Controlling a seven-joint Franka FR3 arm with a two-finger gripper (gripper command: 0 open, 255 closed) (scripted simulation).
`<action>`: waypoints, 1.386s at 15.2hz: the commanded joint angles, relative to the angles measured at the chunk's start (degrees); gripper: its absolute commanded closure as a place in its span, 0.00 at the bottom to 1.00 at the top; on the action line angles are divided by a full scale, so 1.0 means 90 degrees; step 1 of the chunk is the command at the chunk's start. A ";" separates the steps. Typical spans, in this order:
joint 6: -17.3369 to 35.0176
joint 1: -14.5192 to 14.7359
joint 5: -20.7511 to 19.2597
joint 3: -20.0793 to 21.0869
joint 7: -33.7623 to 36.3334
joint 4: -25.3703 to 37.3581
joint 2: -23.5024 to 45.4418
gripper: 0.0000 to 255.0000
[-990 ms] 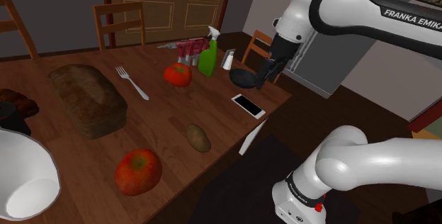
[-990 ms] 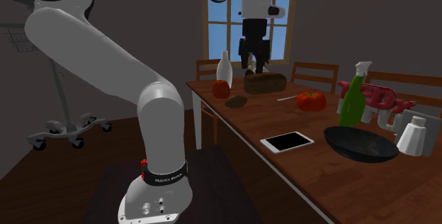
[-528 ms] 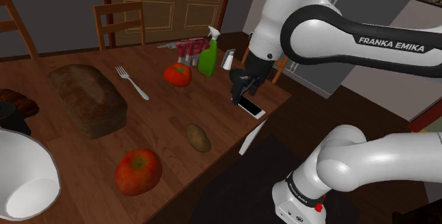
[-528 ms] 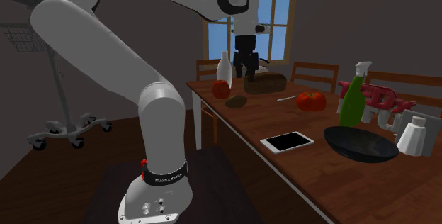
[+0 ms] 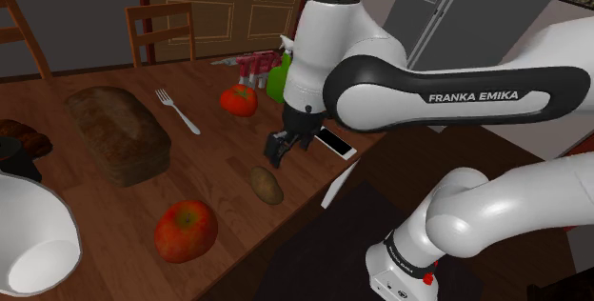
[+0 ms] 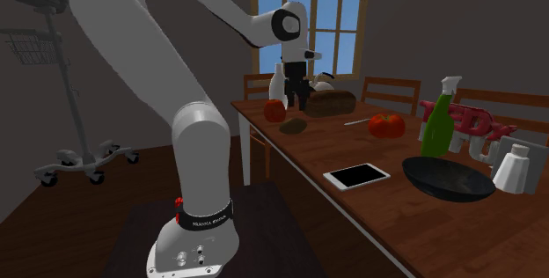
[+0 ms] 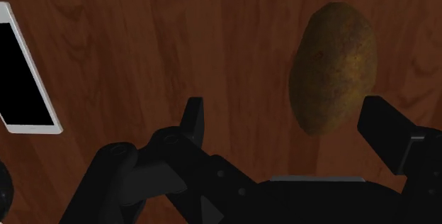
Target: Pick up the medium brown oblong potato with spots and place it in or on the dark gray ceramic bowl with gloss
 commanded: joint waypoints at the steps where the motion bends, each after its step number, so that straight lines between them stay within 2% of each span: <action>1: 0.0244 -0.0050 -0.0120 0.0385 0.0436 0.0138 0.0418 0.00; 4: 0.0548 -0.0204 -0.0488 0.0975 0.1151 0.0462 0.1171 0.00; 12: 0.1260 -0.0281 -0.0657 0.1109 0.1311 0.0038 0.1511 0.00; 20: 0.1259 -0.0280 -0.0657 0.1109 0.1311 0.0039 0.1510 0.00; 21: 0.1259 -0.0280 -0.0657 0.1109 0.1311 0.0039 0.1510 1.00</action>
